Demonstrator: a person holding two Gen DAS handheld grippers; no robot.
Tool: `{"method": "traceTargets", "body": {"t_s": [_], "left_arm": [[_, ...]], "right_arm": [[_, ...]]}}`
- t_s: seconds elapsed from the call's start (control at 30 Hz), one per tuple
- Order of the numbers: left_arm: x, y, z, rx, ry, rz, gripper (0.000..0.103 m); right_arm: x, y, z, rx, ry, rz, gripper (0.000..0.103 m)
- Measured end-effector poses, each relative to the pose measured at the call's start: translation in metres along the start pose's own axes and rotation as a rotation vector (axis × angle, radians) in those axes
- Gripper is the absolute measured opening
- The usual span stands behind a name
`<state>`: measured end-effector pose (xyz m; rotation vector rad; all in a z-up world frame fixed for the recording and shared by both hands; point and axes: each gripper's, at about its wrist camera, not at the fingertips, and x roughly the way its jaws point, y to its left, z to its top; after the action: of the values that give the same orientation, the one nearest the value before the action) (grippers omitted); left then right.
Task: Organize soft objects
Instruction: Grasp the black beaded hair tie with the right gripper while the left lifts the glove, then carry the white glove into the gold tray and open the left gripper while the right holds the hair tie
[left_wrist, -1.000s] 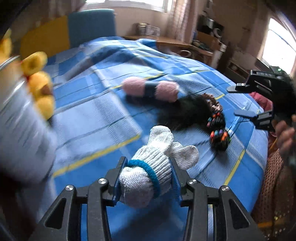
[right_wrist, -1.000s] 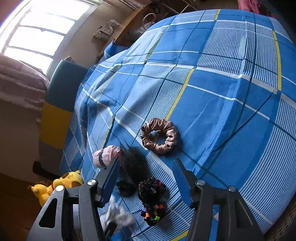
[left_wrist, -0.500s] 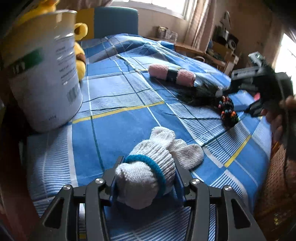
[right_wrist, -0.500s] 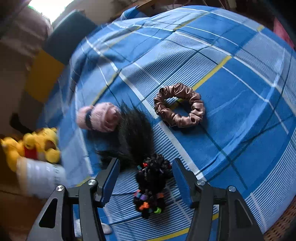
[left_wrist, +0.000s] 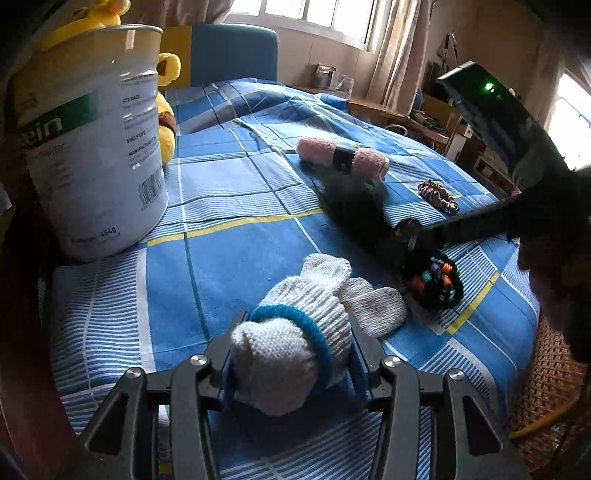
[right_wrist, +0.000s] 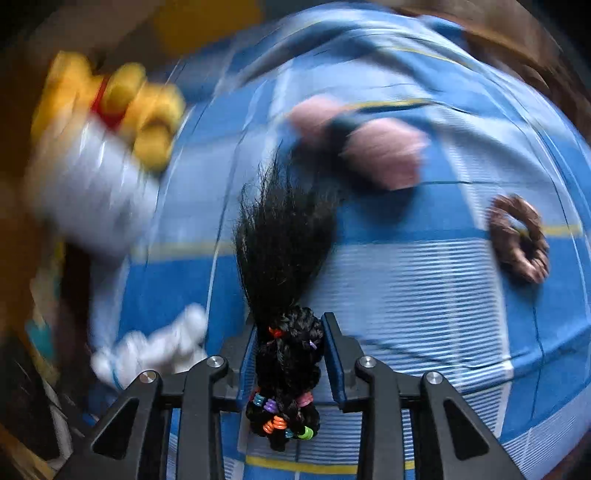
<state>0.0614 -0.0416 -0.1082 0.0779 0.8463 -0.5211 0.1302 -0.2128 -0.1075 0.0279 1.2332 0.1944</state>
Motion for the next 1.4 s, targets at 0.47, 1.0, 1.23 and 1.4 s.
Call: {"method": "traceTargets", "body": {"t_s": [0.47, 1.0, 1.23, 1.4], "left_arm": [[0.002, -0.006, -0.001, 0.016, -0.007, 0.037, 0.052], [0.0, -0.008, 0.001, 0.018, 0.01, 0.052, 0.05], [-0.012, -0.004, 0.003, -0.037, 0.043, 0.023, 0.045], [-0.044, 0.008, 0.005, -0.078, 0.001, 0.029, 0.045]], "right_arm": [[0.008, 0.021, -0.007, -0.128, -0.005, -0.069, 0.035], [0.008, 0.024, -0.009, -0.173, -0.015, -0.091, 0.036], [0.006, 0.024, -0.01, -0.181, -0.025, -0.093, 0.036], [0.004, 0.028, -0.013, -0.192, -0.034, -0.101, 0.036]]}}
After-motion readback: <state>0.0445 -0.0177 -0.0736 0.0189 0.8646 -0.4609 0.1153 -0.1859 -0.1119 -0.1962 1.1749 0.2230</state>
